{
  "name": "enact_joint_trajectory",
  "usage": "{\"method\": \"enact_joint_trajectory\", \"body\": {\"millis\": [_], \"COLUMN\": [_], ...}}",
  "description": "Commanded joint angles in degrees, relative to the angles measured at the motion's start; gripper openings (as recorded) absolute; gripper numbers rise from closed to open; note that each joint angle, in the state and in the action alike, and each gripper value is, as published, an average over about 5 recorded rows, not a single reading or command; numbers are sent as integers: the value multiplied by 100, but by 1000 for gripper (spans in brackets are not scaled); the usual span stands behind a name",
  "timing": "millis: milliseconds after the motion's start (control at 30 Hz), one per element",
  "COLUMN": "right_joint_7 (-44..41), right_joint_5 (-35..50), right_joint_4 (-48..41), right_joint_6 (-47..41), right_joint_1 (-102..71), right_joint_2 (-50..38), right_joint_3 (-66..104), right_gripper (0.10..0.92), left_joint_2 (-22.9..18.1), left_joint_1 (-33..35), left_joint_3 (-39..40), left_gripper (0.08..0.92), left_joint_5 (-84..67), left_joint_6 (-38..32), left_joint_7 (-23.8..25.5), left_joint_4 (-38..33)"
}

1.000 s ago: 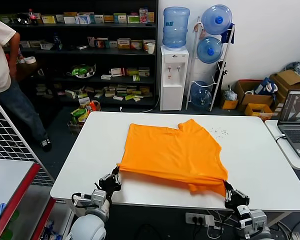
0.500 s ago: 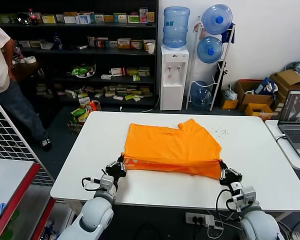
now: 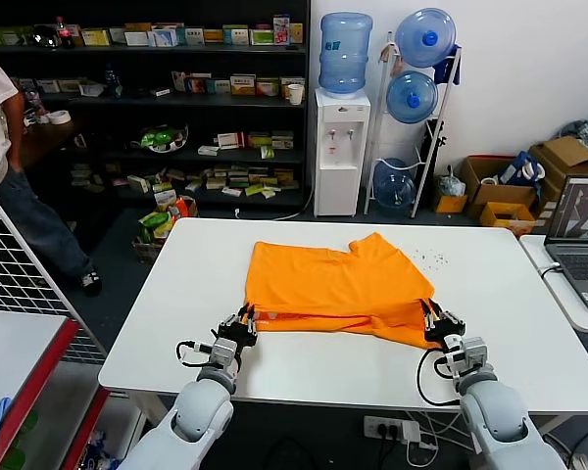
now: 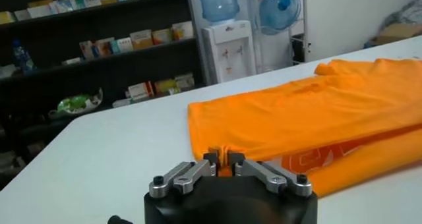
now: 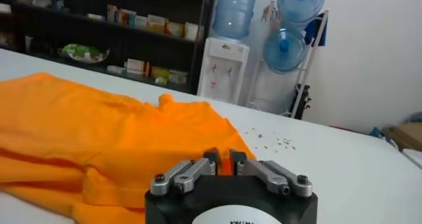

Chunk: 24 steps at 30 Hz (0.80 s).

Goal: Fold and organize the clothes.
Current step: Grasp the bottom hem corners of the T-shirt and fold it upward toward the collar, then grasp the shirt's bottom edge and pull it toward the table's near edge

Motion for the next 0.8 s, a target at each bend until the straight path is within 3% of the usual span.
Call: {"method": "enact_joint_trajectory", "body": {"millis": [33,200,533,667,800], "right_joint_7": [-74,-143,-91,-139,-230], "right_joint_5": [85,166,72,22,-67], "right_joint_4": [-264,232,719,733,666], "right_joint_6": [382,473,-736,-888,-934], "right_joint_1": [207,-174,-1132,-1372,-1442], "right_joint_2": [31,-2,-75,-50,-37], "right_joint_3": [-52,143,766,915,918], "right_gripper": [373,512,790,820,822], "left_joint_2": [72,227,335,330,299], "left_joint_1": [2,218,468,452,412], "left_joint_3": [-29,-111,-189,-209,-222], "left_gripper": [245,393,687,787,819], "left_joint_5": [-105,-182,-643,-788,-1013], "left_joint_6": [-205,-265,67,209,350], "left_joint_7": [4,24,17,-9,-59], "left_joint_4": [90,-128,-353,-299,-212]}}
